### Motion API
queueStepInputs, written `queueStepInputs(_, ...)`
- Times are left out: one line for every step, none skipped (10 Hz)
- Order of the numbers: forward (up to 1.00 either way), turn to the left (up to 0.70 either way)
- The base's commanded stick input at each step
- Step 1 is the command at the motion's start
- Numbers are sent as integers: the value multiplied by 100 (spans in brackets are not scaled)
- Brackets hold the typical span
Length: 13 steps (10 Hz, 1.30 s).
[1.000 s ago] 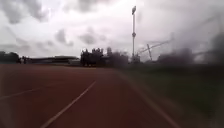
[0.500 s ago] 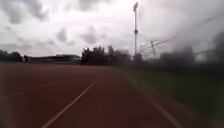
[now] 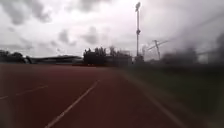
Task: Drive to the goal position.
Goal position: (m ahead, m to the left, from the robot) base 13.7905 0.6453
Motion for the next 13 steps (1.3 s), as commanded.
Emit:
queueStepInputs(85, 0)
queueStepInputs(85, 0)
queueStepInputs(85, 0)
queueStepInputs(85, 0)
queueStepInputs(85, 0)
queueStepInputs(85, 0)
queueStepInputs(85, 0)
queueStepInputs(85, -6)
queueStepInputs(85, -23)
queueStepInputs(85, -29)
queueStepInputs(85, -29)
queueStepInputs(85, -29)
queueStepInputs(85, -29)
